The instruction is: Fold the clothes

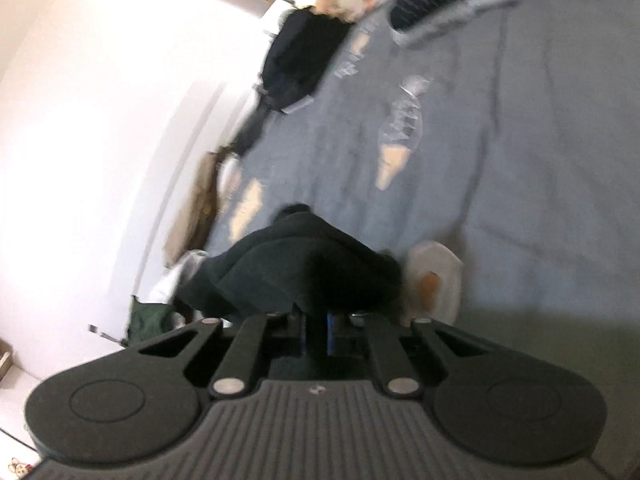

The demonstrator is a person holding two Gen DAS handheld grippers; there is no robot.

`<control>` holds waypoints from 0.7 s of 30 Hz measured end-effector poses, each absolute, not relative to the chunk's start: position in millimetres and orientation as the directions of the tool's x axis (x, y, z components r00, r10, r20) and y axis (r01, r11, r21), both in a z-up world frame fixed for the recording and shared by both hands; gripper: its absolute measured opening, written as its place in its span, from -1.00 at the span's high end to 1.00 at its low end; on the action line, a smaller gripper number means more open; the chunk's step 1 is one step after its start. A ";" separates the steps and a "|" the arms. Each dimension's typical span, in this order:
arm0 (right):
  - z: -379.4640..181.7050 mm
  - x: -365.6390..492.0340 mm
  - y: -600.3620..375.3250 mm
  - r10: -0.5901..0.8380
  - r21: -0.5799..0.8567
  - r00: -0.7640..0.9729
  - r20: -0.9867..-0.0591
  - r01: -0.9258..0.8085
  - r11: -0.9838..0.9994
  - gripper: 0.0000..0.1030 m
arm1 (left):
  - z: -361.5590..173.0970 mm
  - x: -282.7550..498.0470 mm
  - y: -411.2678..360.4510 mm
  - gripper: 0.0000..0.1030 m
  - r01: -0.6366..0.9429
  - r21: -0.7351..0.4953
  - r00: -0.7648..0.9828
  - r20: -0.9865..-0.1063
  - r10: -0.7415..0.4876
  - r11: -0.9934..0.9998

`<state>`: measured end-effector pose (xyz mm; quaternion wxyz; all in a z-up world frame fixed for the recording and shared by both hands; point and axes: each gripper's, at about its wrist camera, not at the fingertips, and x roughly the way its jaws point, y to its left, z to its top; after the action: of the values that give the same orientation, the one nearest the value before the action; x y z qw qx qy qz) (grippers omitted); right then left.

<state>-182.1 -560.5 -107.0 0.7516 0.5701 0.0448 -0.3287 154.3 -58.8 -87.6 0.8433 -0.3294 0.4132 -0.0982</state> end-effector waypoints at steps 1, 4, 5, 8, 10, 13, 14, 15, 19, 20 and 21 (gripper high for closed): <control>-113.0 -179.0 -562.3 -0.428 0.811 0.768 -0.476 0.571 0.124 0.82 | -91.4 156.9 -60.4 0.78 -0.112 -0.617 0.625 -0.653 -0.427 0.779; -119.7 -173.0 -563.6 -0.412 0.770 0.747 -0.522 0.620 0.149 0.77 | -98.3 159.9 -63.3 0.62 -0.136 -0.606 0.601 -0.679 -0.421 0.784; -117.6 -172.6 -563.3 -0.408 0.767 0.748 -0.524 0.622 0.156 0.76 | -96.5 158.2 -63.7 0.59 -0.136 -0.610 0.607 -0.673 -0.421 0.780; -110.3 -173.0 -561.0 -0.397 0.760 0.749 -0.530 0.627 0.170 0.61 | -86.2 149.9 -65.2 0.26 -0.093 -0.619 0.635 -0.640 -0.433 0.780; -104.3 -177.0 -555.3 -0.414 0.753 0.744 -0.525 0.633 0.182 0.53 | -81.7 143.3 -68.3 0.12 -0.066 -0.614 0.642 -0.630 -0.438 0.786; -99.4 -173.5 -548.7 -0.398 0.732 0.751 -0.528 0.639 0.235 0.29 | -82.9 140.3 -78.1 -0.05 -0.031 -0.603 0.618 -0.638 -0.459 0.797; -99.0 -171.0 -547.3 -0.384 0.726 0.754 -0.533 0.641 0.250 0.27 | -84.6 140.5 -81.6 -0.05 -0.029 -0.593 0.611 -0.647 -0.456 0.804; -100.1 -168.4 -545.9 -0.370 0.721 0.755 -0.541 0.643 0.256 0.26 | -87.7 141.7 -84.3 -0.05 -0.030 -0.591 0.604 -0.653 -0.457 0.806; -108.1 -157.9 -540.7 -0.318 0.700 0.751 -0.578 0.657 0.279 0.20 | -97.8 146.7 -92.9 -0.05 -0.032 -0.588 0.588 -0.665 -0.460 0.809; -110.5 -154.8 -539.5 -0.307 0.694 0.750 -0.586 0.660 0.287 0.20 | -98.7 148.0 -93.4 -0.05 -0.032 -0.589 0.592 -0.662 -0.460 0.807; -112.7 -152.1 -538.9 -0.305 0.689 0.748 -0.590 0.663 0.294 0.18 | -100.3 149.2 -92.5 -0.05 -0.036 -0.596 0.593 -0.659 -0.462 0.802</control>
<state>-152.1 -538.9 -112.7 0.7849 0.5079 0.1763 -0.3082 149.2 -92.5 -100.3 0.8447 -0.2879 0.4331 -0.1260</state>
